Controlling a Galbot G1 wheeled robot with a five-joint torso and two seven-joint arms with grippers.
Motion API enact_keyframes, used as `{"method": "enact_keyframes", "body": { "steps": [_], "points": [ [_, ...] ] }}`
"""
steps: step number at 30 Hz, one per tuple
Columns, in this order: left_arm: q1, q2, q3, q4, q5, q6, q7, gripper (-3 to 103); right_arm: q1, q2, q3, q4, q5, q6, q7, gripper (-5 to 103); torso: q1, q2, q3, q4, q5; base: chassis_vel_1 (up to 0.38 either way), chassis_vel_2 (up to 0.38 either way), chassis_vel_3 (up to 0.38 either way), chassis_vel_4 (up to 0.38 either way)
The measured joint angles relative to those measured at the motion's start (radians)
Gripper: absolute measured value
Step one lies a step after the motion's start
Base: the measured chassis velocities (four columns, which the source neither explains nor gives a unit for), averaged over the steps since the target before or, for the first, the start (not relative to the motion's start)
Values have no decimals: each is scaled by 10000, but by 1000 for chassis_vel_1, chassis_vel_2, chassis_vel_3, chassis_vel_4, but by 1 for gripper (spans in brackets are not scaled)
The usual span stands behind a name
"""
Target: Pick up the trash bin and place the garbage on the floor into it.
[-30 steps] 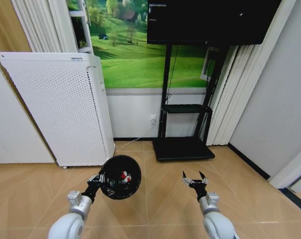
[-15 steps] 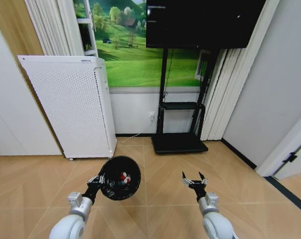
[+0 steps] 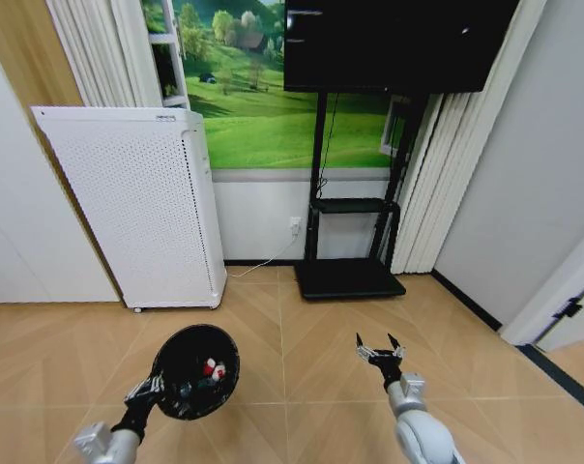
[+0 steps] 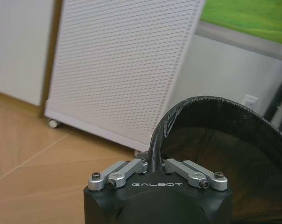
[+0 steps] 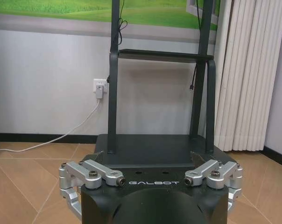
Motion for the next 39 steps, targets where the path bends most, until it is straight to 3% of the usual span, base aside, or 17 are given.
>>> {"method": "enact_keyframes", "body": {
  "steps": [3,6,7,9,15,19,20,21,25,29,32,34,35,39],
  "points": [
    [41,-127,-376,221,-217,-52,106,4,43,-29,-18,-14,-6,-43,-1,100,0,0,0,-2,0,0,0,0,0],
    [231,-161,-1561,1166,-1005,-299,441,4,181,-163,-119,-14,5,-227,-12,100,0,-2,0,10,0,0,0,0,0],
    [231,-161,-1561,1166,-1005,-299,441,4,181,-163,-119,-14,5,-227,-12,100,0,-2,0,10,0,0,0,0,0],
    [53,141,-2046,2324,-1788,-462,579,4,205,-97,-209,-6,-122,-331,-13,100,0,-2,0,3,-3,0,0,0,0],
    [-485,207,-1933,2817,-2399,-257,471,4,245,-9,-314,-4,-250,-354,-18,100,0,-2,0,2,-2,0,0,0,0],
    [-909,204,-1742,2964,-2866,75,-23,4,265,-27,-338,-39,-263,-355,-55,100,0,-2,0,1,0,0,0,0,0],
    [-1121,174,-1629,3005,-3181,324,-470,4,286,-43,-337,-82,-262,-345,-69,100,0,-1,0,1,-1,0,0,0,0],
    [-1121,174,-1629,3005,-3181,324,-470,4,286,-43,-337,-82,-262,-345,-69,100,0,-1,0,1,-1,0,0,0,0],
    [-1484,109,-1445,3056,-4051,870,-1577,4,306,-67,-279,-201,-223,-254,-81,100,0,-2,1,3,0,0,0,0,0],
    [-1629,98,-1386,3092,-4473,1108,-2077,4,306,-67,-262,-278,-222,-197,-87,100,0,-2,1,4,0,0,0,0,0],
    [-1938,54,-1254,3123,-5067,1485,-3122,4,309,-14,-266,-422,-224,-110,-102,100,1,-2,1,3,1,0,0,0,0],
    [-1952,50,-1243,3124,-5101,1509,-3199,4,312,-8,-267,-430,-225,-106,-102,100,0,-2,1,3,0,0,0,0,0],
    [-2013,19,-1192,3125,-5324,1633,-3620,4,336,18,-279,-477,-226,-91,-105,100,0,-2,1,3,-1,0,0,0,0],
    [-2056,-23,-1151,3084,-5704,1746,-4215,4,367,34,-284,-547,-226,-61,-108,100,0,-1,1,4,2,0,0,0,0]
  ]
}}
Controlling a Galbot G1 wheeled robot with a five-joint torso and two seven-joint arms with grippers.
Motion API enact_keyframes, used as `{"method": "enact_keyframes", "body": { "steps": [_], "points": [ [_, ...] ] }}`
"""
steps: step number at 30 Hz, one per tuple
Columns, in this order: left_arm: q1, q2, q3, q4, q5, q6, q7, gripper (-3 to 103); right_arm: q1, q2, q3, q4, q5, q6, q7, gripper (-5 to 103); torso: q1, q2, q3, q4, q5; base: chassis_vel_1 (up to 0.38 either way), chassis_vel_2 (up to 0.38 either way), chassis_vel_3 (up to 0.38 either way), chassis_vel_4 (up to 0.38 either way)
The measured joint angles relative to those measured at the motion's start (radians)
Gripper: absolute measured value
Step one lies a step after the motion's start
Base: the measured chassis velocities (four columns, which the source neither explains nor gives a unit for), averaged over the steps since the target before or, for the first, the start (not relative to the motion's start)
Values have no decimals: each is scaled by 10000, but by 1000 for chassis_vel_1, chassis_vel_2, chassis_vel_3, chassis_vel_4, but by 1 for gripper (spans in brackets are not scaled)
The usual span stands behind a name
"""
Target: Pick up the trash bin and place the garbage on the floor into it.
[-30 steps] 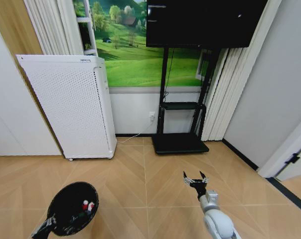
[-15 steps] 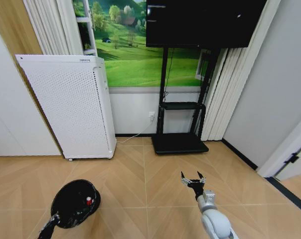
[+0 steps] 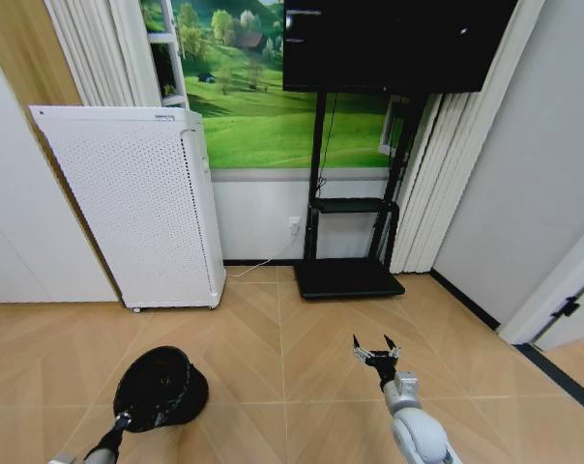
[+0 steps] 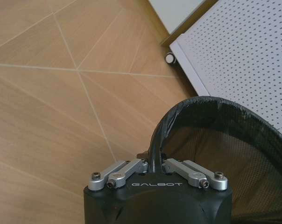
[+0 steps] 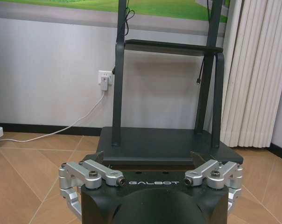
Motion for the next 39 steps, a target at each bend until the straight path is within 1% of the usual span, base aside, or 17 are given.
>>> {"method": "enact_keyframes", "body": {
  "steps": [6,15,17,19,20,21,22,23,24,27,28,30,32,34,35,37,39],
  "points": [
    [-24,-8,35,-158,-316,113,-664,4,25,21,-3,-177,0,111,-18,100,-1,0,0,0,-2,0,0,0,0],
    [-15,16,22,-475,-362,290,-870,3,39,45,-25,-354,-22,171,-54,100,0,0,0,0,-3,0,0,0,0],
    [-16,15,23,-518,-325,286,-865,14,51,45,-31,-409,-23,197,-62,100,-1,0,0,-2,-1,0,0,0,0],
    [-16,15,23,-519,-319,285,-865,14,52,45,-31,-419,-23,203,-63,100,-1,0,0,-2,-1,0,0,0,0],
    [-16,15,23,-521,-308,281,-865,19,55,44,-31,-428,-23,207,-63,100,-1,0,0,-2,-1,0,0,0,0],
    [-16,15,23,-522,-301,278,-865,19,56,43,-32,-435,-23,210,-63,100,-1,0,0,-2,-1,0,0,0,0],
    [-16,15,23,-523,-270,266,-864,30,62,39,-32,-455,-24,221,-65,100,0,0,0,-1,-2,0,0,0,0],
    [-16,15,23,-523,-270,266,-864,30,62,39,-32,-455,-24,221,-65,100,0,0,0,-1,-2,0,0,0,0],
    [-19,14,18,-554,-237,246,-872,41,67,32,-34,-509,-26,262,-72,100,0,0,0,-1,-1,0,0,0,0],
    [-23,12,12,-586,-230,240,-888,41,67,27,-35,-540,-27,282,-87,100,0,0,0,-1,-2,0,0,0,0],
    [-22,10,3,-644,-190,219,-915,53,66,19,-41,-590,-28,309,-154,100,0,0,0,0,-2,0,0,0,0],
    [-11,17,-23,-726,-49,121,-907,58,63,35,-72,-678,-41,355,-199,100,0,0,0,-1,-2,0,0,0,0],
    [-29,134,-108,-824,384,0,-607,69,58,55,-92,-733,-54,377,-232,100,0,0,0,0,-3,0,0,0,0],
    [-43,188,-132,-866,543,-23,-516,69,58,62,-95,-736,-55,377,-238,100,-1,0,0,0,-3,0,0,0,0],
    [-91,328,-168,-1016,852,-64,-310,81,58,70,-99,-737,-55,377,-247,100,-1,0,0,0,-3,0,0,0,0],
    [-123,422,-172,-1149,1057,-81,-106,85,61,79,-101,-737,-53,378,-249,100,0,0,0,0,-3,0,0,0,0],
    [-182,685,-95,-1468,2029,-149,725,96,79,110,-103,-725,-50,375,-249,100,-1,0,0,0,-1,0,0,0,0]
  ]
}}
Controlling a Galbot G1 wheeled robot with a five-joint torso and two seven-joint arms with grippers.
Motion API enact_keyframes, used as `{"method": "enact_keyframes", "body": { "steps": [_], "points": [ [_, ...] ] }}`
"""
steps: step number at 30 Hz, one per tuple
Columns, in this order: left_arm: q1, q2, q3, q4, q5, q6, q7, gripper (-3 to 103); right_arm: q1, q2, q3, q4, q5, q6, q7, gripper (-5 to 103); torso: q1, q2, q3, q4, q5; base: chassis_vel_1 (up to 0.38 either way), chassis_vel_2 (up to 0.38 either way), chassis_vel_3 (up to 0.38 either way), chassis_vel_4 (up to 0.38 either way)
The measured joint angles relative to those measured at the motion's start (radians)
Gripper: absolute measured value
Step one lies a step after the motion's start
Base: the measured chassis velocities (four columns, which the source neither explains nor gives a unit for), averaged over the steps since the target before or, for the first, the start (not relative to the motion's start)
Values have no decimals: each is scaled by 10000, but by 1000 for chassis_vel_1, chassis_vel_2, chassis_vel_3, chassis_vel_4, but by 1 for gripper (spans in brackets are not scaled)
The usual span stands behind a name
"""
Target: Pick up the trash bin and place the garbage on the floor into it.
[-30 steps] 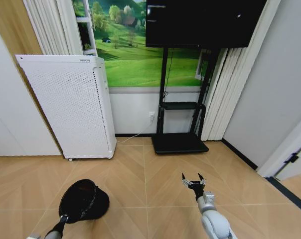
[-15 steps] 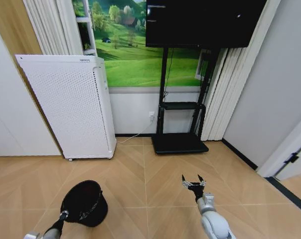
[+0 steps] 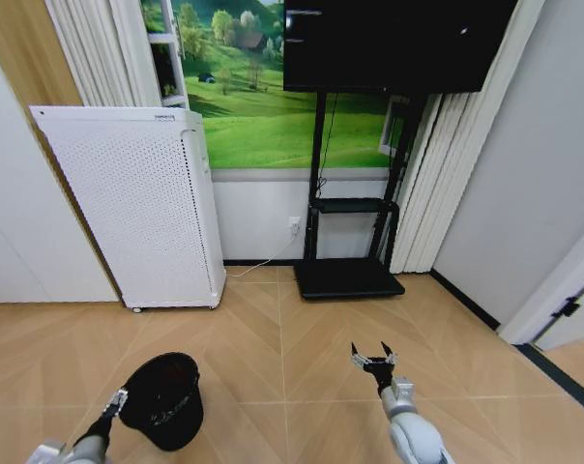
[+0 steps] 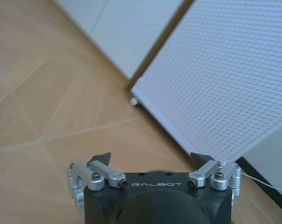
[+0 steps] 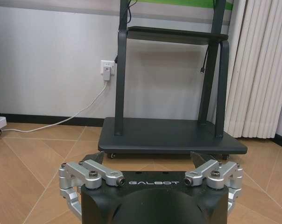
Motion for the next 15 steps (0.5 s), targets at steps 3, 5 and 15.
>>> {"method": "enact_keyframes", "body": {
  "steps": [3,5,15],
  "points": [
    [-94,353,441,-226,1931,-594,953,100,16,62,-2,57,-29,-24,11,100,1,-1,0,2,-2,0,0,0,0],
    [-153,528,715,-324,2784,-823,1191,100,16,103,0,112,-59,-35,29,100,0,0,0,0,-2,0,0,0,0],
    [-1190,2005,3151,-994,4792,-527,1503,100,-128,384,189,609,-237,-131,240,100,0,-1,0,-2,-1,0,0,0,0]
  ]
}}
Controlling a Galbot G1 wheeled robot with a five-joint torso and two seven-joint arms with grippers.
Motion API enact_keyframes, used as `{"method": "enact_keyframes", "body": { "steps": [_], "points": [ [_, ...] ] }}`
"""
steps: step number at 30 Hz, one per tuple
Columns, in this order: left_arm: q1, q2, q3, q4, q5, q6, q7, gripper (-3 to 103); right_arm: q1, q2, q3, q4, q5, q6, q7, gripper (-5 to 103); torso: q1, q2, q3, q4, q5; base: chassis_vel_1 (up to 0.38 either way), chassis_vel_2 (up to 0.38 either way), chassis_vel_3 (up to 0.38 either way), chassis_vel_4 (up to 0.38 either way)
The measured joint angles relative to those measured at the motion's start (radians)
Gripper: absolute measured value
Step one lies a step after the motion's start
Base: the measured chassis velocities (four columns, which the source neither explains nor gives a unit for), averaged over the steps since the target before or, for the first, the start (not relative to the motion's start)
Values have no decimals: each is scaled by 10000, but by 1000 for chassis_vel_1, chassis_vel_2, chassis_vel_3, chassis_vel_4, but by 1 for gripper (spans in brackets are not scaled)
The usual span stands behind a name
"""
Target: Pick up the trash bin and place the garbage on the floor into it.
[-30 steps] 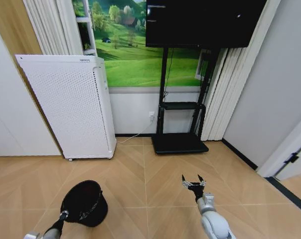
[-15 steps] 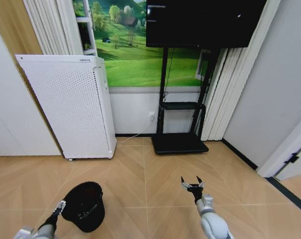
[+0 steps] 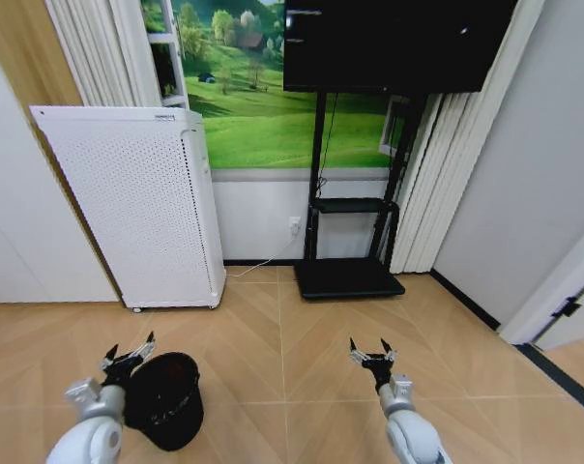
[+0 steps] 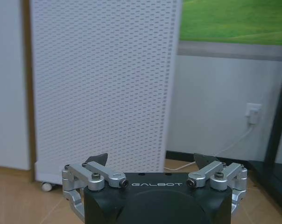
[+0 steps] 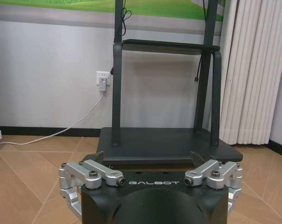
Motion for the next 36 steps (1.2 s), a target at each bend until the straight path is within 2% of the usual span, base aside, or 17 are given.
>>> {"method": "enact_keyframes", "body": {
  "steps": [3,7,13,19,25,31,36],
  "points": [
    [-412,316,795,84,106,-55,-115,100,-3,34,73,15,-25,22,7,100,1,20,15,-3,1,0,0,0,0],
    [-349,256,1166,116,302,-148,-355,100,46,61,92,30,-45,34,8,100,5,122,109,-1,0,0,0,0,0],
    [101,248,1179,33,665,-194,-89,100,65,110,116,127,-3,36,5,100,13,181,177,0,-1,0,0,0,0],
    [317,427,1174,-203,687,-184,29,100,219,185,51,386,289,-184,-25,100,32,405,377,-2,1,0,0,0,0],
    [375,657,1291,-604,195,120,-140,100,466,146,44,1285,1497,-1156,-139,100,72,699,631,-3,-1,0,0,0,0],
    [372,994,1233,-770,-335,291,-176,100,548,295,71,1888,1710,-1638,-339,100,115,945,831,-3,0,0,0,0,0],
    [263,1030,1196,-778,-440,387,-281,100,620,295,-30,2030,1717,-1792,-290,100,152,1130,977,-3,-1,0,0,0,0]
  ]
}}
